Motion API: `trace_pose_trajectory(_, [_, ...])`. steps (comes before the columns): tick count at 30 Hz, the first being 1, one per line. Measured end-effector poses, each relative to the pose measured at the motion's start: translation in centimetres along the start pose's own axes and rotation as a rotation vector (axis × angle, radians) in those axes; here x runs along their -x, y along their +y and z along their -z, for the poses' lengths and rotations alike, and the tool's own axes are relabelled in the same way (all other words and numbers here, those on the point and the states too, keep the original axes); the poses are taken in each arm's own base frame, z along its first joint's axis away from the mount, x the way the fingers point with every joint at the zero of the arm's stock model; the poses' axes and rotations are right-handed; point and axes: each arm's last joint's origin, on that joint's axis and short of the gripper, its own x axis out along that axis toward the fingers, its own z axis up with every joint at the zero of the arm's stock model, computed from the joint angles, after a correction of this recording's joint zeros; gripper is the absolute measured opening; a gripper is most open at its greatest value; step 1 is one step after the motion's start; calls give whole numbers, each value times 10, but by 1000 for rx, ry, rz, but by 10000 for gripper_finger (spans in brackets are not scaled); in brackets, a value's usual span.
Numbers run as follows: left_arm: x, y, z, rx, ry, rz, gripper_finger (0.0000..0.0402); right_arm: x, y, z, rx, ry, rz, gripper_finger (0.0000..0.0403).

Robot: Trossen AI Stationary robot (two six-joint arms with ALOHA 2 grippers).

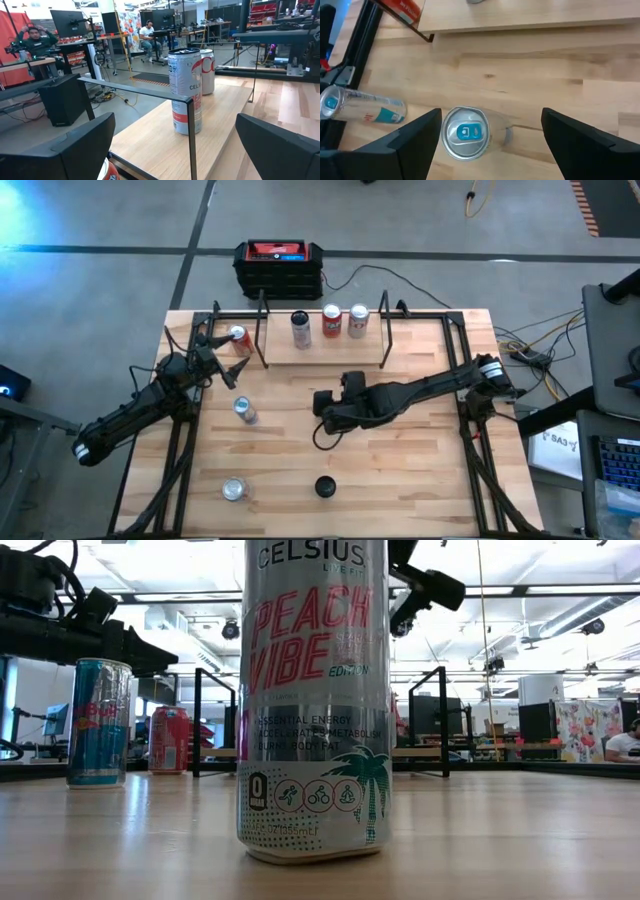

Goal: Place canned beverage on shelf
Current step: Move the blue soda can to the top left of the table

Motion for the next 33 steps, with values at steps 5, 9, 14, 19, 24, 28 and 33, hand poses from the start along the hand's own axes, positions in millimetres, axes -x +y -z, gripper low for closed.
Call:
trace_pose_trajectory(5, [0, 0, 0, 0, 0, 0, 398, -5, -1, -12, 47, -63, 20, 327])
trace_pose_trajectory(9, [0, 0, 0, 0, 0, 0, 398, -19, -1, -16, 55, 31, 51, 327])
trace_pose_trajectory(14, [0, 0, 0, 0, 0, 0, 398, -29, 2, -18, 94, 175, 32, 327])
trace_pose_trajectory(19, [0, 0, 0, 0, 0, 0, 398, -31, 9, -19, 134, 179, -42, 327])
trace_pose_trajectory(24, [0, 0, 0, 0, 0, 0, 398, -34, 11, -14, 172, 206, -56, 327])
trace_pose_trajectory(28, [0, 0, 0, 0, 0, 0, 398, -44, 11, -7, 196, 220, -40, 327])
trace_pose_trajectory(33, [0, 0, 0, 0, 0, 0, 398, -53, 14, -1, 221, 230, -51, 327])
